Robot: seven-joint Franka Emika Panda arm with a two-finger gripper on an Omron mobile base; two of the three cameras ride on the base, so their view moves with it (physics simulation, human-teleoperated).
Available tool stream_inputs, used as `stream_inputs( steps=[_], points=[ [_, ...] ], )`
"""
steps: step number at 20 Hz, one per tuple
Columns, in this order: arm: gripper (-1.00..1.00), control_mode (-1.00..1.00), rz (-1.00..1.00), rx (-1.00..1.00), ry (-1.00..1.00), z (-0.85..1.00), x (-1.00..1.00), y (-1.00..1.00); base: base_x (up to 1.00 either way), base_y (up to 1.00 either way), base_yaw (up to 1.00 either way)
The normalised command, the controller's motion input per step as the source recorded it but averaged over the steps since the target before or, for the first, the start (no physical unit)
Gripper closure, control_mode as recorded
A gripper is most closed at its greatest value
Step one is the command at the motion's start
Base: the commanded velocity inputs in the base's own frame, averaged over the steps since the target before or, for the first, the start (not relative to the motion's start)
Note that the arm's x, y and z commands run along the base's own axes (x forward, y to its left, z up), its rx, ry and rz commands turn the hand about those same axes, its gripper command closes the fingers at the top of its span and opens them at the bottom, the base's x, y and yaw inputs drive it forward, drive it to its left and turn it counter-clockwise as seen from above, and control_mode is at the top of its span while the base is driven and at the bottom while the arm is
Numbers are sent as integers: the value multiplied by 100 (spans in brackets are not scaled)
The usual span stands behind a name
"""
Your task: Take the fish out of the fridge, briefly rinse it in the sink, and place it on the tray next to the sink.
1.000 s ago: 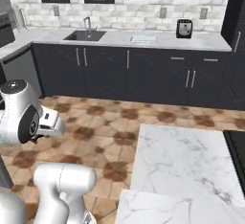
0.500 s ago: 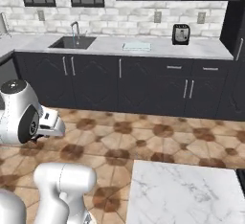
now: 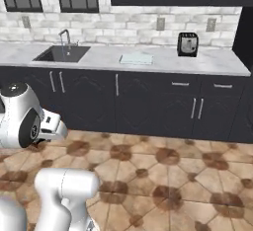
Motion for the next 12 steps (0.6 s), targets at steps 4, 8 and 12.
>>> stream_inputs(
  steps=[4, 8, 12],
  points=[
    [100, 100, 0, 0, 0, 0, 0, 0, 100, 29, -4],
    [100, 100, 0, 0, 0, 0, 0, 0, 100, 57, -3],
    [100, 100, 0, 0, 0, 0, 0, 0, 100, 91, -2]
  ],
)
